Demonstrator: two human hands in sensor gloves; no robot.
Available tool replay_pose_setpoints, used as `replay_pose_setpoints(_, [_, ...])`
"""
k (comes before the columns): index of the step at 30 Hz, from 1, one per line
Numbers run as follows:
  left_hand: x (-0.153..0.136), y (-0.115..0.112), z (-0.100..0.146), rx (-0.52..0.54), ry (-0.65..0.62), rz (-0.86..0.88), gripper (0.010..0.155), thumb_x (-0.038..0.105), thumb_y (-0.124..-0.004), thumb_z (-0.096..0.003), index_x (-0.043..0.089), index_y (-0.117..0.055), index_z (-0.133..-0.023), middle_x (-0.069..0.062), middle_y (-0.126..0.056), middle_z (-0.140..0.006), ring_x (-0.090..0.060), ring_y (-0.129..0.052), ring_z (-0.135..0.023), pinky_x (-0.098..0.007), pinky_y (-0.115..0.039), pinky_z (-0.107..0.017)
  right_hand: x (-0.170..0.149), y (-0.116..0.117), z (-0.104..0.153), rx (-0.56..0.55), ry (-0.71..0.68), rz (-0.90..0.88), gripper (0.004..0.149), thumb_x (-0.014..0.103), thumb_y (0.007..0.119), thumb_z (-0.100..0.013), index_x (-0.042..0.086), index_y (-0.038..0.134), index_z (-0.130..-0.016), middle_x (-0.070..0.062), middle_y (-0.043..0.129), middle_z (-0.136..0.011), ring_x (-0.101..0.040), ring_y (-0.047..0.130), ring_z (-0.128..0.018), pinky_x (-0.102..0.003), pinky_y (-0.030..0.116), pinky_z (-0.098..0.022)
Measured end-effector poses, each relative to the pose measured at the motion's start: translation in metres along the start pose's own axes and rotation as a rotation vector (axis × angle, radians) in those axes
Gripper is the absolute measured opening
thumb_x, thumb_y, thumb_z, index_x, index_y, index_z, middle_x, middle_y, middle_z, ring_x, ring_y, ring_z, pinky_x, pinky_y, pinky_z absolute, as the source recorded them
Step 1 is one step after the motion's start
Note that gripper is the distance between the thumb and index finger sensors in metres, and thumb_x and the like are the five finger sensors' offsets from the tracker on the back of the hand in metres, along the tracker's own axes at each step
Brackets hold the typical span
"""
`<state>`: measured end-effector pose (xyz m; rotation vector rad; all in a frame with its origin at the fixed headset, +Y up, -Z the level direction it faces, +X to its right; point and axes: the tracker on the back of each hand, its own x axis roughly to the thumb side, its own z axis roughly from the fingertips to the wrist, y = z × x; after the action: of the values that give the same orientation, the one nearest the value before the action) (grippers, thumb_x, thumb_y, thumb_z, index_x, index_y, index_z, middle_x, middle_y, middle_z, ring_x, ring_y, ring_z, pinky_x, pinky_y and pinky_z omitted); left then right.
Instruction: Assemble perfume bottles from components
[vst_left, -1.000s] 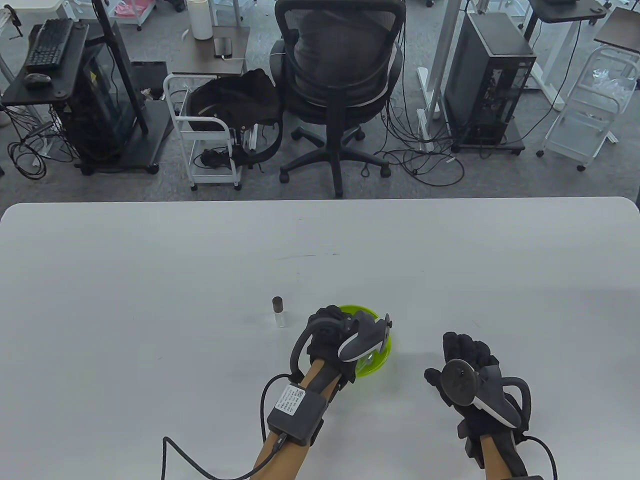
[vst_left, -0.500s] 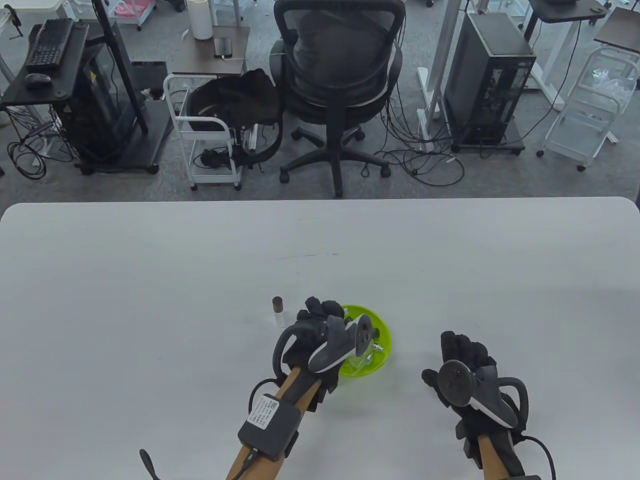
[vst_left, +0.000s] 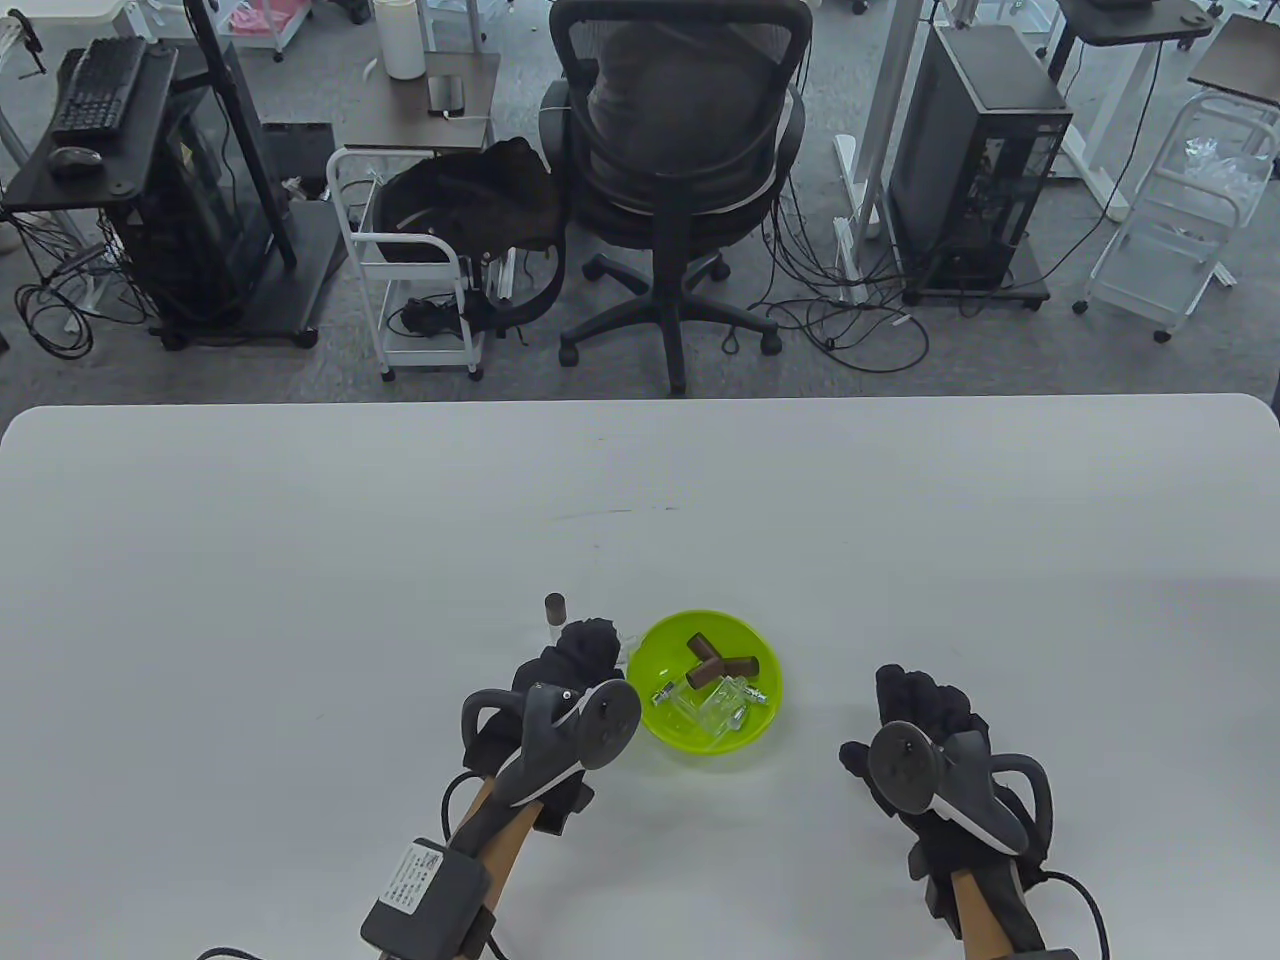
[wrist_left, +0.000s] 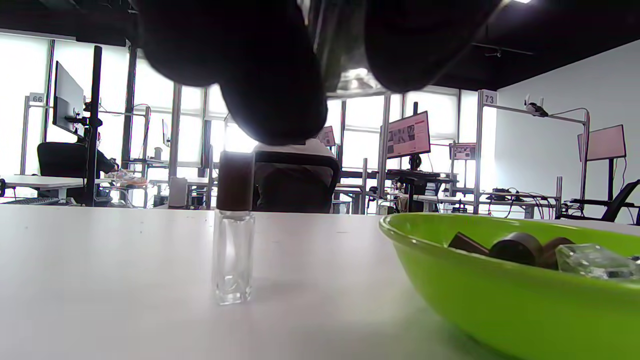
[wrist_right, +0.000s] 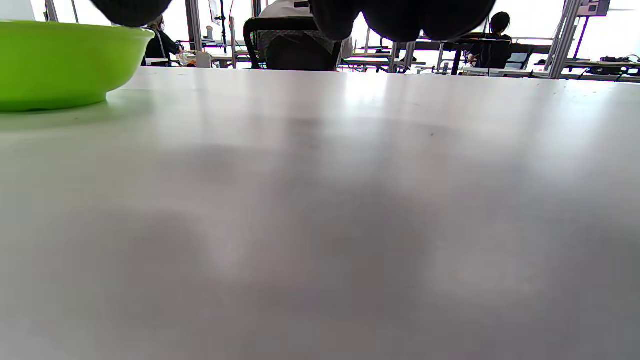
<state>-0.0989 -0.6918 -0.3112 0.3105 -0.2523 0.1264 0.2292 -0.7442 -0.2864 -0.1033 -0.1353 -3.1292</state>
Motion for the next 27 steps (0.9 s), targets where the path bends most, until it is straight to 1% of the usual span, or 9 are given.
replay_pose_setpoints(3, [-0.009, -0.002, 0.009, 0.042, -0.003, 0.044, 0.055, 0.044, -0.081, -0.0517, 0.020, -0.059, -0.097, -0.012, -0.085, -0.092, -0.018, -0.103, -0.055, -0.026, -0.088, -0.046, 0.001, 0.000, 0.000, 0.000, 0.002, 0.002, 0.083, 0.059, 0.055, -0.058, 0.010, 0.021, -0.117, -0.030, 0.038, -0.121, -0.059, 0.050, -0.109, -0.070, 0.052, -0.076])
replay_pose_setpoints(4, [-0.010, -0.003, 0.010, 0.050, -0.004, 0.055, 0.055, 0.044, -0.081, -0.0514, 0.020, -0.060, -0.096, -0.012, -0.086, -0.091, -0.018, -0.103, -0.054, -0.026, -0.088, -0.045, 0.001, 0.000, 0.000, -0.002, 0.003, 0.003, 0.085, 0.058, 0.056, -0.059, 0.010, 0.018, -0.117, -0.030, 0.037, -0.121, -0.059, 0.050, -0.108, -0.070, 0.052, -0.076])
replay_pose_setpoints(5, [-0.013, -0.005, 0.013, 0.057, -0.004, 0.070, 0.055, 0.044, -0.082, -0.0511, 0.021, -0.061, -0.096, -0.012, -0.086, -0.091, -0.018, -0.103, -0.054, -0.026, -0.088, -0.045, 0.001, 0.000, 0.000, -0.007, 0.005, 0.009, 0.083, 0.058, 0.056, -0.059, 0.010, 0.022, -0.117, -0.029, 0.038, -0.121, -0.059, 0.050, -0.109, -0.070, 0.052, -0.076])
replay_pose_setpoints(9, [-0.019, -0.010, 0.018, 0.076, -0.001, 0.105, 0.055, 0.044, -0.082, -0.0505, 0.022, -0.062, -0.096, -0.012, -0.086, -0.091, -0.018, -0.103, -0.054, -0.026, -0.087, -0.045, 0.004, 0.000, 0.000, -0.026, 0.009, 0.025, 0.085, 0.057, 0.060, -0.058, 0.009, 0.021, -0.117, -0.027, 0.038, -0.121, -0.057, 0.052, -0.109, -0.069, 0.053, -0.077])
replay_pose_setpoints(12, [-0.020, -0.013, 0.020, 0.082, -0.006, 0.116, 0.055, 0.044, -0.083, -0.0502, 0.022, -0.062, -0.096, -0.012, -0.086, -0.092, -0.019, -0.103, -0.054, -0.027, -0.087, -0.046, 0.010, -0.003, -0.002, -0.064, 0.024, 0.048, 0.084, 0.056, 0.063, -0.059, 0.010, 0.024, -0.117, -0.024, 0.041, -0.122, -0.054, 0.055, -0.109, -0.067, 0.056, -0.078])
replay_pose_setpoints(15, [-0.019, -0.011, 0.020, 0.096, -0.017, 0.137, 0.054, 0.043, -0.083, -0.0501, 0.023, -0.063, -0.096, -0.011, -0.085, -0.093, -0.020, -0.102, -0.056, -0.027, -0.087, -0.047, 0.019, -0.007, -0.003, -0.117, 0.020, 0.039, 0.082, 0.054, 0.068, -0.058, 0.011, 0.029, -0.116, -0.022, 0.046, -0.120, -0.049, 0.063, -0.107, -0.062, 0.062, -0.077])
replay_pose_setpoints(20, [-0.019, -0.007, 0.020, 0.104, -0.026, 0.157, 0.054, 0.043, -0.084, -0.0499, 0.023, -0.063, -0.096, -0.011, -0.085, -0.093, -0.020, -0.102, -0.056, -0.027, -0.087, -0.047, 0.051, -0.027, -0.009, -0.202, -0.047, 0.029, 0.076, 0.051, 0.073, -0.057, 0.015, 0.038, -0.114, -0.018, 0.056, -0.117, -0.039, 0.075, -0.100, -0.054, 0.069, -0.074])
replay_pose_setpoints(24, [-0.021, -0.007, 0.021, 0.101, -0.022, 0.160, 0.055, 0.043, -0.084, -0.0497, 0.023, -0.064, -0.096, -0.011, -0.085, -0.092, -0.020, -0.103, -0.055, -0.027, -0.087, -0.047, 0.092, -0.045, -0.021, -0.193, -0.116, 0.110, 0.067, 0.048, 0.076, -0.056, 0.021, 0.047, -0.110, -0.013, 0.065, -0.113, -0.033, 0.080, -0.096, -0.050, 0.072, -0.072])
replay_pose_setpoints(27, [-0.024, -0.008, 0.022, 0.099, -0.014, 0.170, 0.055, 0.043, -0.084, -0.0496, 0.023, -0.064, -0.096, -0.011, -0.086, -0.092, -0.020, -0.103, -0.055, -0.027, -0.087, -0.046, 0.117, -0.048, -0.032, -0.152, -0.130, 0.196, 0.061, 0.046, 0.078, -0.055, 0.024, 0.054, -0.107, -0.009, 0.072, -0.109, -0.029, 0.084, -0.092, -0.047, 0.075, -0.071])
